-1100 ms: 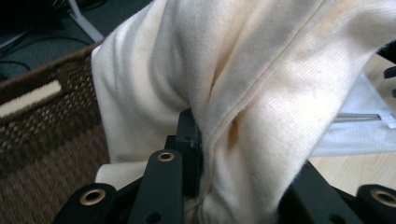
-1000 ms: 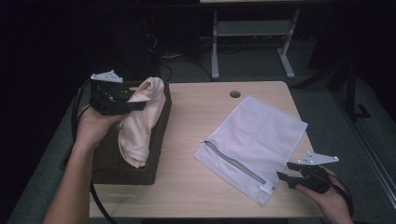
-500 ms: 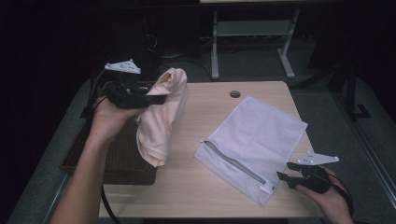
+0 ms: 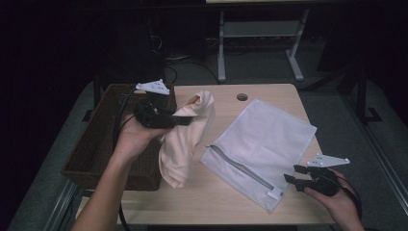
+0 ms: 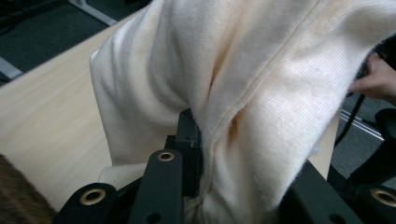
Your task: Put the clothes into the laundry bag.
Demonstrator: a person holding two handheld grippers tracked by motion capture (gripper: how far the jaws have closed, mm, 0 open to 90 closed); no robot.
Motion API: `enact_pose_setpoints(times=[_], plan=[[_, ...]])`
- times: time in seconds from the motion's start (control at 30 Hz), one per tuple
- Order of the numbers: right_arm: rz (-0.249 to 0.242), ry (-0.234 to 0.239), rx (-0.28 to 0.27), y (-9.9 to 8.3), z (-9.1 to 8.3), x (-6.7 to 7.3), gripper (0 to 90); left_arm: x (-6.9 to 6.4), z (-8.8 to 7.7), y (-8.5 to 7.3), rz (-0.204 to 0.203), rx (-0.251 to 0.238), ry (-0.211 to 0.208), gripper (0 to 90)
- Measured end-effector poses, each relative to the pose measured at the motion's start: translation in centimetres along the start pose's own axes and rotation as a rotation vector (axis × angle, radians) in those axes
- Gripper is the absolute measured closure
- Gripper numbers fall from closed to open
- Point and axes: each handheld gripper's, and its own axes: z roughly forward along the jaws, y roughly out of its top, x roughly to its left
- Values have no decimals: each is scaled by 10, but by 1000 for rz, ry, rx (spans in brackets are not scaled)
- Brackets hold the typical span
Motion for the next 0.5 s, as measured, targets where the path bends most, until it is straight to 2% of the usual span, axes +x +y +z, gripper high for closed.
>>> enact_pose_setpoints(times=[0.17, 0.27, 0.43, 0.5], plan=[[2, 12, 8, 10, 7, 1, 456, -5, 13, -14, -8, 15, -29, 725], [-30, 9, 22, 18, 14, 2, 460, -9, 20, -21, -16, 20, -44, 725], [-68, 41, 36, 33, 23, 7, 475, -13, 27, -31, -16, 34, -46, 724], [-79, 62, 63, 39, 29, 11, 480, -15, 30, -35, -18, 40, -49, 724]])
